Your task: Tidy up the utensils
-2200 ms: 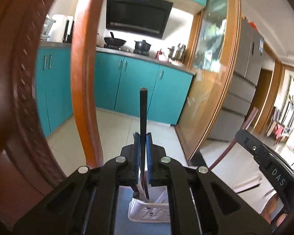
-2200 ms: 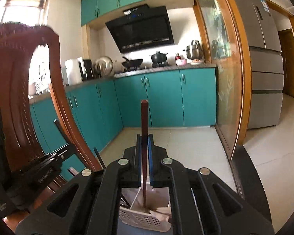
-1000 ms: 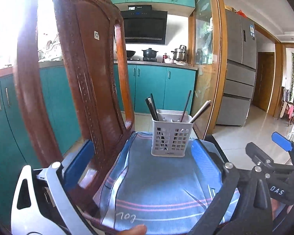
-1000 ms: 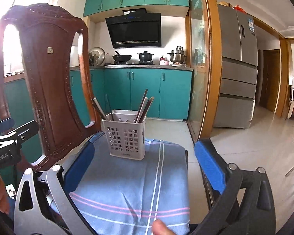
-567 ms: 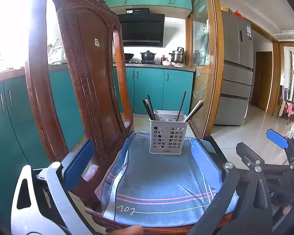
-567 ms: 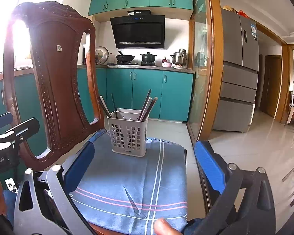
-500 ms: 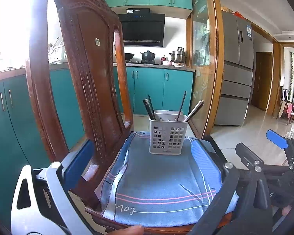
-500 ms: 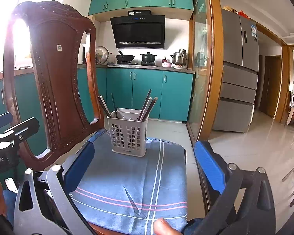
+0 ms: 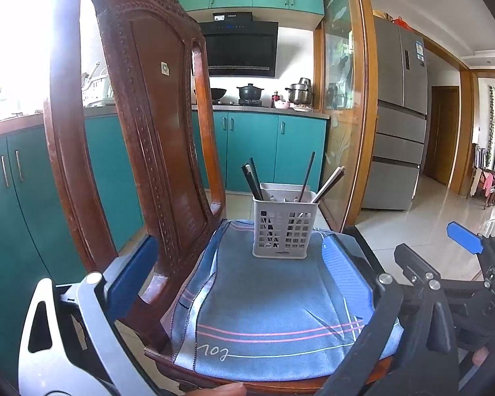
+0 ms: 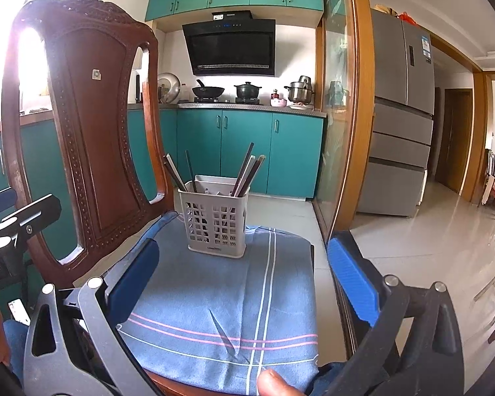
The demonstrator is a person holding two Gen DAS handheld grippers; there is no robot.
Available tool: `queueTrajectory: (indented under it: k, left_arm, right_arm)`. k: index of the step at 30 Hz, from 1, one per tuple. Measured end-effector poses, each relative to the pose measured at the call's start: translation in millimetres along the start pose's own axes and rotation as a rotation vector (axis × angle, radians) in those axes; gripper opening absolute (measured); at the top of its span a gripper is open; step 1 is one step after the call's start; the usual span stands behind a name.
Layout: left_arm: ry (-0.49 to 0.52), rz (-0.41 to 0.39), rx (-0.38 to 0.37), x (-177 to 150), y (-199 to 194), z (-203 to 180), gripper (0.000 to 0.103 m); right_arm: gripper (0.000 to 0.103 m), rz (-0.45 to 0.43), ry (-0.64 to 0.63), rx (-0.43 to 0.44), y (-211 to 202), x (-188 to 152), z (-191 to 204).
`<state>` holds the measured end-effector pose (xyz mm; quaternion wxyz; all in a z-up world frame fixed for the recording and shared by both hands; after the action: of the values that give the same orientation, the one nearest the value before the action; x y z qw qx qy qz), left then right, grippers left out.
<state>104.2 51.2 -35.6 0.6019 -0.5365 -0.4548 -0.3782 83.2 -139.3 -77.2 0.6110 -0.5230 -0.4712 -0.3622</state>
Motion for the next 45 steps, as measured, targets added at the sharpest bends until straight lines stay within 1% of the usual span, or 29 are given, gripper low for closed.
queueTrajectory:
  k: [45]
  left_arm:
    - [0.014,0.010,-0.002,-1.6,-5.8,-8.7,0.099]
  right_arm:
    - [0.100,0.005,0.011,0.000,-0.5,-3.8,-3.3]
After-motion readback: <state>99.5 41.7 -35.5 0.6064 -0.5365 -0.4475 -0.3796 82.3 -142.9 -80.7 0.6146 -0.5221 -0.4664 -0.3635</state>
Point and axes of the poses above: each gripper's, at about its wrist camera, not at the fingertips, and y roughly the way its jaws point, z to its left, x to its top, the point moved 9 cm from there along y, roughly the way its jaws point, and after that the axes turned 10 degrees about x, right-handed, at the moved point
